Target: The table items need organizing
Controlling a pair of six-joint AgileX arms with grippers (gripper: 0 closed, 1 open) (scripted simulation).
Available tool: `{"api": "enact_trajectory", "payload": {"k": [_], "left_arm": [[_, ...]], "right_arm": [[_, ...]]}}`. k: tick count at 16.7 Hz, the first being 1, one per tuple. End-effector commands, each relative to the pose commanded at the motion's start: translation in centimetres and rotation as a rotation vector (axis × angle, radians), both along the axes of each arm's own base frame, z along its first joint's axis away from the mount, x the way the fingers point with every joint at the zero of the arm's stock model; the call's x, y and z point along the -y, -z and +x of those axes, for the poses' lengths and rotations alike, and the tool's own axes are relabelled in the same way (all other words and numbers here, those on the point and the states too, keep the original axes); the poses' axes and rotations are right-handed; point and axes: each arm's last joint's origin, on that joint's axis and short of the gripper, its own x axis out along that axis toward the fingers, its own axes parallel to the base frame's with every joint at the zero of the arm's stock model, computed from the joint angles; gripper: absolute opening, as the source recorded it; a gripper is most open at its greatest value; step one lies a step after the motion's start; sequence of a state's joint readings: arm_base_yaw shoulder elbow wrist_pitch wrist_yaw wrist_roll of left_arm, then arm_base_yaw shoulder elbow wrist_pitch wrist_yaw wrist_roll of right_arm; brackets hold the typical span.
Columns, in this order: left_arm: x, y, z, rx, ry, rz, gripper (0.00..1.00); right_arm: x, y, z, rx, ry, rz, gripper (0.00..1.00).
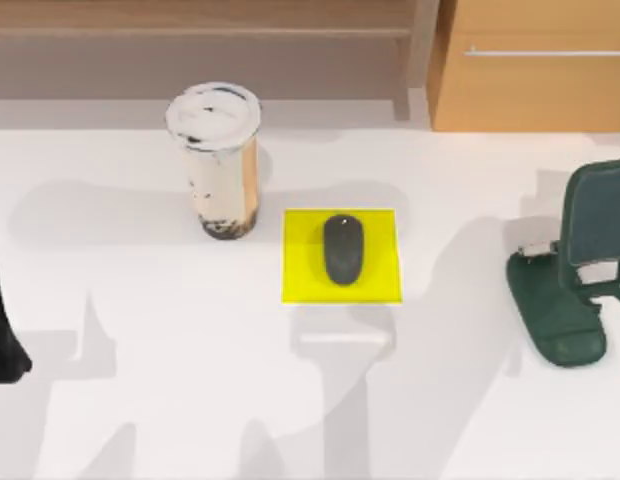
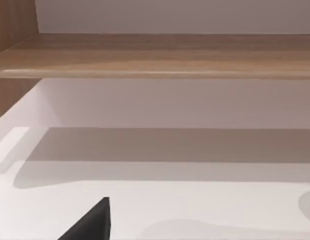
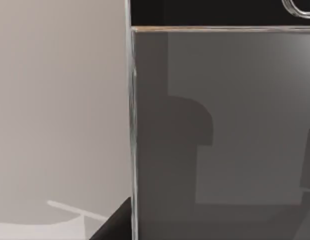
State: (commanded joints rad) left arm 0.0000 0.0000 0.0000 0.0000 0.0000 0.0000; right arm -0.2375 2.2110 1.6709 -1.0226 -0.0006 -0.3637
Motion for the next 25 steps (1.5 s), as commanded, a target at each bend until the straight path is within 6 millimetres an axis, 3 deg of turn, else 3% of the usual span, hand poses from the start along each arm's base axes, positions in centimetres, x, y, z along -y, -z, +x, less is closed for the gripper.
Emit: {"api": "enact_trajectory", "payload": {"k": [7, 9, 12, 15, 18, 21, 25], "left_arm": [[0.0, 0.0, 0.0, 0.0, 0.0, 0.0, 1.0], [0.0, 0.0, 0.0, 0.0, 0.0, 0.0, 1.0], [0.0, 0.0, 0.0, 0.0, 0.0, 0.0, 1.0], [0.0, 0.0, 0.0, 0.0, 0.0, 0.0, 1.0], [0.0, 0.0, 0.0, 0.0, 0.0, 0.0, 1.0], [0.0, 0.0, 0.0, 0.0, 0.0, 0.0, 1.0], [0.0, 0.0, 0.0, 0.0, 0.0, 0.0, 1.0]], "right_arm": [[-0.2, -0.8, 0.0, 0.006, 0.002, -0.004, 0.0], [-1.2, -2.6, -0.4, 0.043, 0.002, -0.024, 0.0], [-3.8, -7.3, -1.9, 0.162, 0.001, -0.071, 0.0], [-7.4, -13.1, -5.5, 0.356, -0.002, -0.11, 0.0], [-10.8, -16.9, -11.1, 0.573, -0.008, -0.11, 0.0], [-13.1, -17.1, -16.8, 0.761, -0.018, -0.067, 0.0], [-14.7, -13.6, -22.2, 0.938, -0.036, 0.027, 0.0]]}}
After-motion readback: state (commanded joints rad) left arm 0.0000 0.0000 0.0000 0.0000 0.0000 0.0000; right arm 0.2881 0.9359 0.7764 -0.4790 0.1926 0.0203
